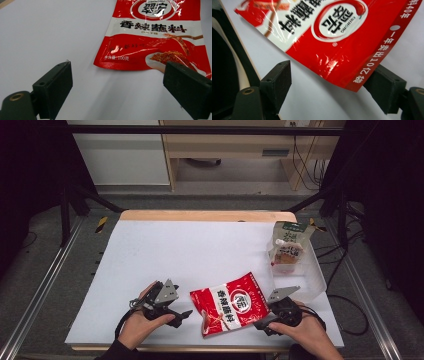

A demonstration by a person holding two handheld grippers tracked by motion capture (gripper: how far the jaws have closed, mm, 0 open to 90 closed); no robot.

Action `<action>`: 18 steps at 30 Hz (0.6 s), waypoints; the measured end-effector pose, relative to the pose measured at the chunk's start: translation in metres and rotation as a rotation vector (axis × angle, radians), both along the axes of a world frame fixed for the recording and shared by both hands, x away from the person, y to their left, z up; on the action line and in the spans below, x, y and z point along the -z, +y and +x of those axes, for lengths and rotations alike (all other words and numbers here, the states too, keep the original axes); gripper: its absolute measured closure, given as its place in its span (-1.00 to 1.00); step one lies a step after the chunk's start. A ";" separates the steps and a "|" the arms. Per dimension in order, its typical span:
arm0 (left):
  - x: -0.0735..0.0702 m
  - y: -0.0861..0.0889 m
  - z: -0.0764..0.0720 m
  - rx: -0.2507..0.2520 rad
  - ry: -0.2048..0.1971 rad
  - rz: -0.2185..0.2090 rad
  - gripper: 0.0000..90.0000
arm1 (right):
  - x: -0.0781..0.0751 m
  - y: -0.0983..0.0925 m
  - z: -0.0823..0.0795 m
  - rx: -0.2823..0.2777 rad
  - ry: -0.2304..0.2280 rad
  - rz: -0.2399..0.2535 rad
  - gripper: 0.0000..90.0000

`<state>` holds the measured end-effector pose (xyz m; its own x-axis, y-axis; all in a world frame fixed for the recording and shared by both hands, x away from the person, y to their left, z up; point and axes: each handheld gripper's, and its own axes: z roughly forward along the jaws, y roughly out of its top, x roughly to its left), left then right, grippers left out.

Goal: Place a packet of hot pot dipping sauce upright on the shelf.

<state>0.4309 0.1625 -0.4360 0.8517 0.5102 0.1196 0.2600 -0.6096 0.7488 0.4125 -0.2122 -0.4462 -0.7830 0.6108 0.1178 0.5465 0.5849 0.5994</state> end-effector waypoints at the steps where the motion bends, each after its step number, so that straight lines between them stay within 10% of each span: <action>1: 0.000 0.000 0.000 0.000 0.000 0.000 -0.80 | -0.001 0.001 0.000 0.001 0.002 0.008 -0.42; 18: -0.011 0.006 0.006 -0.012 -0.009 -0.020 -0.80 | -0.031 0.017 0.018 0.024 -0.057 -0.010 0.88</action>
